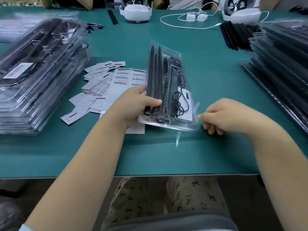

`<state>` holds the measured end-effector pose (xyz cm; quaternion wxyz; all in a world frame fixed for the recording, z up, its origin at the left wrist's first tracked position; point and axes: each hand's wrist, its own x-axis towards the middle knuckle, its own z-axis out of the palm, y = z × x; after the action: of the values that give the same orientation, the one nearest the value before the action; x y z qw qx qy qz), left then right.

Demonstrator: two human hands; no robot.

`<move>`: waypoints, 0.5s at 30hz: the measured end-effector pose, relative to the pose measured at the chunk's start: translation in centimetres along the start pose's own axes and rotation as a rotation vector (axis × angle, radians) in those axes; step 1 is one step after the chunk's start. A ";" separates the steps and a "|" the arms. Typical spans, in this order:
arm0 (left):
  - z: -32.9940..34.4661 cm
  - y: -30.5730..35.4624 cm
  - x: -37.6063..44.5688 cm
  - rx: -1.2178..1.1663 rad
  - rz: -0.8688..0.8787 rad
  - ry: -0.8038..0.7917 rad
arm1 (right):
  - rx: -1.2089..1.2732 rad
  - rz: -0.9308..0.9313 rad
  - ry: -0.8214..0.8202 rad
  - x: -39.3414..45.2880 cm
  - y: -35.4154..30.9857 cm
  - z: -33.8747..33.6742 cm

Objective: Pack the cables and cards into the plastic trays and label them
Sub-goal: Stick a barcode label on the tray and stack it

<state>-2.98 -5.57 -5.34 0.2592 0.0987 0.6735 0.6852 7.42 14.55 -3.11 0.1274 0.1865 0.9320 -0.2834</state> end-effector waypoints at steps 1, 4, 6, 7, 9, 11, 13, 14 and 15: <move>0.2 -0.3 -0.2 0.098 0.035 0.030 | -0.076 -0.010 0.002 0.4 -0.2 -0.1; 0.7 -1.1 -0.1 0.535 0.217 0.211 | -0.085 -0.030 0.002 1.2 -0.4 0.2; 1.0 -1.3 -0.5 0.801 0.398 0.252 | -0.038 -0.041 0.015 1.5 -0.1 0.8; 1.2 -1.3 -0.7 0.919 0.486 0.237 | -0.003 -0.042 0.032 1.6 0.0 1.0; 1.8 -1.4 -1.2 1.032 0.618 0.107 | 0.059 -0.051 0.090 1.7 0.3 1.5; 2.8 -1.7 -1.9 1.076 0.636 -0.074 | 0.114 -0.074 0.163 1.8 0.4 1.9; 3.5 -2.4 -2.1 1.194 0.608 -0.159 | 0.211 -0.099 0.210 1.9 0.5 2.1; 3.7 -2.5 -1.9 1.231 0.610 -0.142 | 0.266 -0.113 0.214 2.0 0.5 2.2; 3.8 -2.5 -1.7 1.244 0.614 -0.117 | 0.315 -0.127 0.206 2.0 0.6 2.2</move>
<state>0.89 -3.20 -7.12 -0.0152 0.4517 0.8675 0.2077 6.16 14.30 -5.91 -0.0177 0.1727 0.8943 -0.4124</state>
